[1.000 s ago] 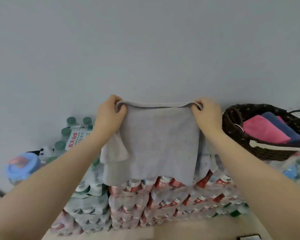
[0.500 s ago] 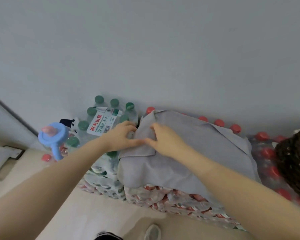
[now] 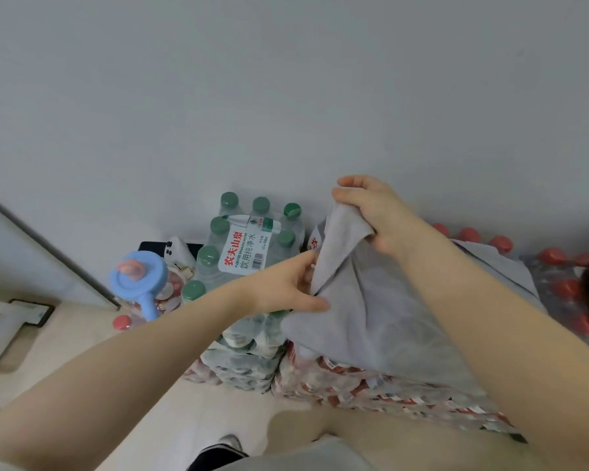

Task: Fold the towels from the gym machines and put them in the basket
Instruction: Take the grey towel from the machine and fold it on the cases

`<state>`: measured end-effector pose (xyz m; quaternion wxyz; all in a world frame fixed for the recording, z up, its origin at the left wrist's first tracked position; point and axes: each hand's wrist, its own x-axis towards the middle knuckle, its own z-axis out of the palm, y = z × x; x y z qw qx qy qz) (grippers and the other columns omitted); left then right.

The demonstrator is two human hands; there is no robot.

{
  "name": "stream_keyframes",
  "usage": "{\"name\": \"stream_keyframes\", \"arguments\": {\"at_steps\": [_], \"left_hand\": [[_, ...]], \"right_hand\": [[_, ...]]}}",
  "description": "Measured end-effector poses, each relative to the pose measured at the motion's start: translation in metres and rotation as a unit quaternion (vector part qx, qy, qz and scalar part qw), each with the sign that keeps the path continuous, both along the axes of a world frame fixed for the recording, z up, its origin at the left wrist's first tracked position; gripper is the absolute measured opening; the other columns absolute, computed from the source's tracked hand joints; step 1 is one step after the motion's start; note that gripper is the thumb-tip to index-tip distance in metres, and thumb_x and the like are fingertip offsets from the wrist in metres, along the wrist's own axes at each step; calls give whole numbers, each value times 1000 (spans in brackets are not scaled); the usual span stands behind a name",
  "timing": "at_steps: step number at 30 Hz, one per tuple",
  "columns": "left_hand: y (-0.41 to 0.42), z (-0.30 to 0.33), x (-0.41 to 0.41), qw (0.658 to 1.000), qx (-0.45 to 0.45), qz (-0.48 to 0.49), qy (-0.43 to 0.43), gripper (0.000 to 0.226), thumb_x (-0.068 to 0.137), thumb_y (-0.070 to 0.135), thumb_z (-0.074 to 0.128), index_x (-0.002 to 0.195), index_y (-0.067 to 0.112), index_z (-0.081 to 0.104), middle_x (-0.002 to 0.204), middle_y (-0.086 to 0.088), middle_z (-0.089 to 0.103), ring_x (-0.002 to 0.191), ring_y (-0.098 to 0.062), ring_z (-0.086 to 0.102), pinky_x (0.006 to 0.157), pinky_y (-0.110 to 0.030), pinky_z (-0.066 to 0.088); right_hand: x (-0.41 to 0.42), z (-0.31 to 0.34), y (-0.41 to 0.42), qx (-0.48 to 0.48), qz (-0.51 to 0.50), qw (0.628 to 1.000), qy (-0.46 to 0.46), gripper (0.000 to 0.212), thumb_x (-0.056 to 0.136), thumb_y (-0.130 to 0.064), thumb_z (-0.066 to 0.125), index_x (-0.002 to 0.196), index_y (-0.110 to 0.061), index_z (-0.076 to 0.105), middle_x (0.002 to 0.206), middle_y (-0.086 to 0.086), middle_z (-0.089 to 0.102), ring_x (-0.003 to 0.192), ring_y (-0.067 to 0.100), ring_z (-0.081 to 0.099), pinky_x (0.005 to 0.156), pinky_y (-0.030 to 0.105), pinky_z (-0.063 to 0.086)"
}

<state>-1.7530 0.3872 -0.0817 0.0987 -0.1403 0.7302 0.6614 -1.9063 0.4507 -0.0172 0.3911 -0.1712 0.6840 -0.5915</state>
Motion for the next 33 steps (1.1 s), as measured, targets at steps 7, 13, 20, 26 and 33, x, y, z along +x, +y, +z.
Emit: {"name": "stream_keyframes", "arguments": {"at_steps": [7,13,20,26,33], "left_hand": [[-23,11,22,980,125,152,33,13,92,16,51,93,21,64,83,5,73,74,-10,67,69,-21,55],[-72,27,56,962,44,264,58,24,95,25,46,75,19,57,69,3,57,64,-12,50,57,-18,41],[-103,4,81,913,-249,320,-47,26,95,33,43,80,15,53,66,6,51,65,-15,47,62,-29,37],[-122,-28,95,871,-356,311,-133,23,91,17,49,111,6,48,105,-15,58,96,-28,53,77,-30,38],[-69,-12,35,889,-444,79,78,39,78,24,37,103,5,58,112,-15,51,107,-33,46,91,-31,33]], "right_hand": [[10,10,-34,-99,-107,982,-123,19,87,8,51,86,-11,51,75,5,51,62,12,51,46,16,48],[22,-8,-73,-10,-157,970,187,31,78,7,55,106,-5,60,72,-6,48,63,6,47,58,15,39],[62,-19,-123,-72,33,972,223,24,90,-10,54,114,-11,59,108,-1,60,100,9,54,83,11,41],[77,-59,-113,33,158,929,334,28,90,-10,55,117,-7,59,127,10,57,123,20,49,104,24,32],[44,-81,-6,128,20,905,406,21,86,-1,54,105,-2,63,115,14,61,112,25,53,87,13,30]]}}
